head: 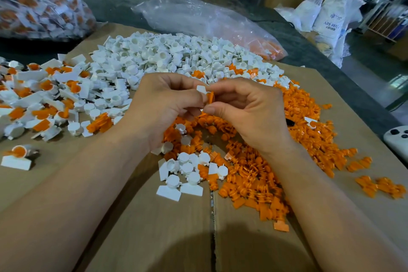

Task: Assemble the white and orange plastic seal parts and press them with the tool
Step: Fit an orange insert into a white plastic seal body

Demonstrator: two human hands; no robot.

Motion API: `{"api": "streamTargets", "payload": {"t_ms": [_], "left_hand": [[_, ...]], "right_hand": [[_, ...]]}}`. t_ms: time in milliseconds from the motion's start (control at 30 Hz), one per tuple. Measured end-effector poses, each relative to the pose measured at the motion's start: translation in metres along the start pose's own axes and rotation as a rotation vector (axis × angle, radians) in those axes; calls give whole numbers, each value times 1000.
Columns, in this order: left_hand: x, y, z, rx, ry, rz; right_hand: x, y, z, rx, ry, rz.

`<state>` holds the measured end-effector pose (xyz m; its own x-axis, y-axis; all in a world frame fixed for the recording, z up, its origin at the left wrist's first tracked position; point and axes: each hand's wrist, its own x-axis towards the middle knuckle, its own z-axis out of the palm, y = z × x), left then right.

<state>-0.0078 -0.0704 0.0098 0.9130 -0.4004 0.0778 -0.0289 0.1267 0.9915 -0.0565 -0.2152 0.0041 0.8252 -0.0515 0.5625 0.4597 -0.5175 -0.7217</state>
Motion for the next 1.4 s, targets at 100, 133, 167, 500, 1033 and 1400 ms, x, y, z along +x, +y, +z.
{"api": "streamTargets", "payload": {"t_ms": [100, 133, 167, 500, 1033, 1400], "left_hand": [[0, 0, 0, 9, 0, -5], [0, 0, 0, 12, 0, -7], [0, 0, 0, 11, 0, -8], [0, 1, 1, 5, 4, -17], [2, 3, -1, -74, 15, -100], [1, 3, 0, -67, -15, -117]], "right_hand": [[-1, 0, 0, -18, 7, -24], [0, 1, 0, -23, 9, -29], [0, 1, 0, -29, 11, -30], [0, 3, -1, -58, 8, -39], [1, 1, -1, -35, -61, -9], [2, -2, -2, -32, -33, -52]]}}
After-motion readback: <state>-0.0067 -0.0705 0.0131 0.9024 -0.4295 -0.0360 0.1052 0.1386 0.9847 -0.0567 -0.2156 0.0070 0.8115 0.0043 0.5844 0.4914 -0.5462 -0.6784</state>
